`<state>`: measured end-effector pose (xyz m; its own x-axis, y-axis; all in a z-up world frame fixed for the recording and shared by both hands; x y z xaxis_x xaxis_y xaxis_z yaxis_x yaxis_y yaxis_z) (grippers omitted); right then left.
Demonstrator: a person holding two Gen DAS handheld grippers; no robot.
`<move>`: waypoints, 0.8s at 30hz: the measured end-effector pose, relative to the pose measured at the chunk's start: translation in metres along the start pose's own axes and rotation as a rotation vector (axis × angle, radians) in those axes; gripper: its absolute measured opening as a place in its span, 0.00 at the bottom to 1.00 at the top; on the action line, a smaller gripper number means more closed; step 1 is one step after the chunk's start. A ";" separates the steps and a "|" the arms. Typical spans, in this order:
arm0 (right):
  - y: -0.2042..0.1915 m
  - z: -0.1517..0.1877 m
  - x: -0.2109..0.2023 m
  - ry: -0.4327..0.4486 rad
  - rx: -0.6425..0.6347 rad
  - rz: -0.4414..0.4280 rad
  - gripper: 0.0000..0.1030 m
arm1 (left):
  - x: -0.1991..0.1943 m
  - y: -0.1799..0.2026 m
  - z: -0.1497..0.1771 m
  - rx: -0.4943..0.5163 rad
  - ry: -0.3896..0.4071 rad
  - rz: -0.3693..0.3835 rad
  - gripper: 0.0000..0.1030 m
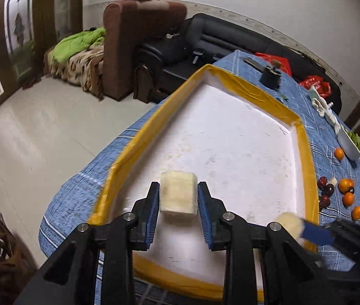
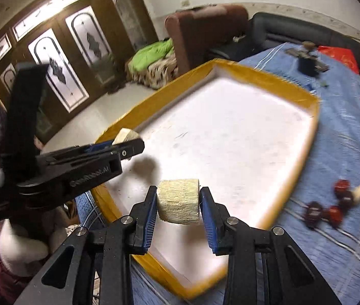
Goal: Organize fruits
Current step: 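Carry the yam chunk into the yellow tray and open the left gripper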
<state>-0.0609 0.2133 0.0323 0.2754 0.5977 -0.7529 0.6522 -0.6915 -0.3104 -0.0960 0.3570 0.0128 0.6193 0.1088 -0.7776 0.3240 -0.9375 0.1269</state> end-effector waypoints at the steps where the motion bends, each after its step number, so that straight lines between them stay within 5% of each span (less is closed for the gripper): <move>1: -0.003 0.001 0.005 -0.007 -0.002 0.002 0.36 | -0.001 -0.004 0.000 -0.006 0.003 0.007 0.30; 4: -0.009 0.002 0.019 -0.016 -0.027 0.030 0.37 | -0.003 -0.012 0.001 -0.038 0.011 0.050 0.51; 7: -0.012 0.005 0.028 -0.036 -0.045 0.049 0.37 | -0.008 -0.013 0.001 -0.059 0.018 0.073 0.53; 10: -0.010 0.008 0.027 -0.043 -0.027 0.032 0.50 | -0.016 -0.012 0.000 -0.073 0.041 0.087 0.59; 16: -0.002 0.011 -0.010 0.036 0.000 0.017 0.54 | -0.042 -0.001 -0.007 -0.067 0.105 0.108 0.69; 20: 0.031 0.028 -0.053 0.101 0.069 0.037 0.55 | -0.052 0.032 -0.007 0.012 0.114 0.155 0.69; 24: 0.104 0.057 -0.107 0.159 0.196 0.153 0.55 | -0.054 0.076 -0.005 0.105 0.108 0.211 0.71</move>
<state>-0.0627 0.0547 0.0477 0.4776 0.5256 -0.7040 0.4502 -0.8345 -0.3176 -0.1013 0.2811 0.0677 0.7400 -0.0630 -0.6697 0.1071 -0.9719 0.2098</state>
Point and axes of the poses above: each gripper's, at about its wrist camera, not at the fingertips, and x roughly the way its jaws point, y to its right, z to its underside, the point moved 6 cm from there along x, roughly the way its jaws point, and after that the axes turned 4 degrees about x, right-handed, at the moved point
